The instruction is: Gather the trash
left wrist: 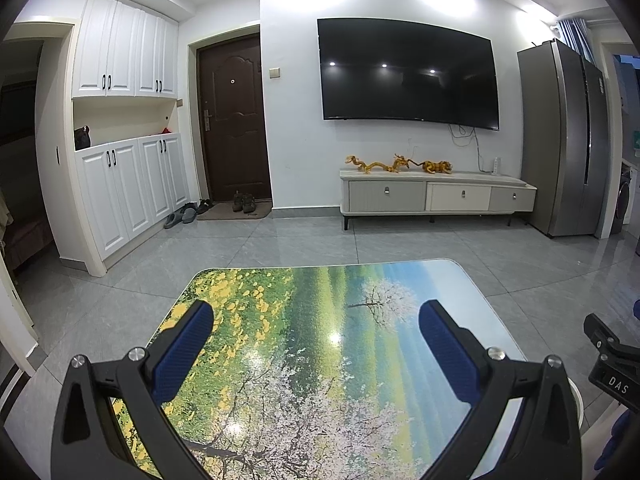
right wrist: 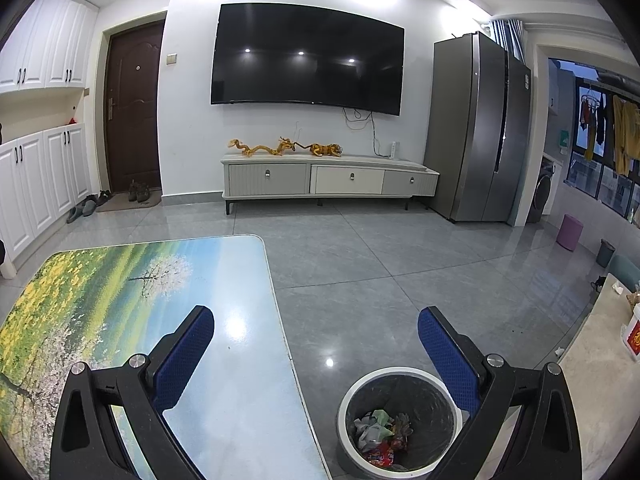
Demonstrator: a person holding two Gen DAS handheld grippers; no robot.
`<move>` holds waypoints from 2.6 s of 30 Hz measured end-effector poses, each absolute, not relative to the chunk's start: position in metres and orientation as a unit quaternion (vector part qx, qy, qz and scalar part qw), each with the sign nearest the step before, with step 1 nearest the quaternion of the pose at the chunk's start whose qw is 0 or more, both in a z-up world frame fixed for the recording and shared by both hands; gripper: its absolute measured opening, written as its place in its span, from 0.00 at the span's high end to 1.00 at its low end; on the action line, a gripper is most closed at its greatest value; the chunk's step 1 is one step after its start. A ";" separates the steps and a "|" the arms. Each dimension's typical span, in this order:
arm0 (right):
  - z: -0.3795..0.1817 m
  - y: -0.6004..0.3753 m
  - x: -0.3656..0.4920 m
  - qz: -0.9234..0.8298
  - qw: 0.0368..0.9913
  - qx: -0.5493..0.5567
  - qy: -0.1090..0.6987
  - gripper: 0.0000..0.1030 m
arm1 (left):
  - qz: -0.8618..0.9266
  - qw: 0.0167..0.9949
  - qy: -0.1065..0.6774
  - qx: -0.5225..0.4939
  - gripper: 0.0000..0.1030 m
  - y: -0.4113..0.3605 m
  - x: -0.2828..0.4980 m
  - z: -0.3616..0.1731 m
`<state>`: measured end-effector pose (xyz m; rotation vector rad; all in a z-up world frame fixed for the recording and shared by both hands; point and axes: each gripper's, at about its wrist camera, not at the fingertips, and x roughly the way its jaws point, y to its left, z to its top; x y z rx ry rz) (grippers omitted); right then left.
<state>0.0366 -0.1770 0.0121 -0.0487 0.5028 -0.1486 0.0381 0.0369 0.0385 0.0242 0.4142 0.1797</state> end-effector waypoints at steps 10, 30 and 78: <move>0.007 -0.181 0.038 -0.072 0.965 -0.025 0.251 0.00 | 0.084 0.974 0.209 0.016 0.00 0.036 0.040 0.034; 0.006 -0.183 0.039 -0.072 0.964 -0.025 0.254 0.00 | 0.081 0.974 0.210 0.018 0.00 0.035 0.041 0.031; 0.006 -0.184 0.040 -0.072 0.964 -0.026 0.254 0.00 | 0.075 0.973 0.218 0.013 0.00 0.036 0.045 0.027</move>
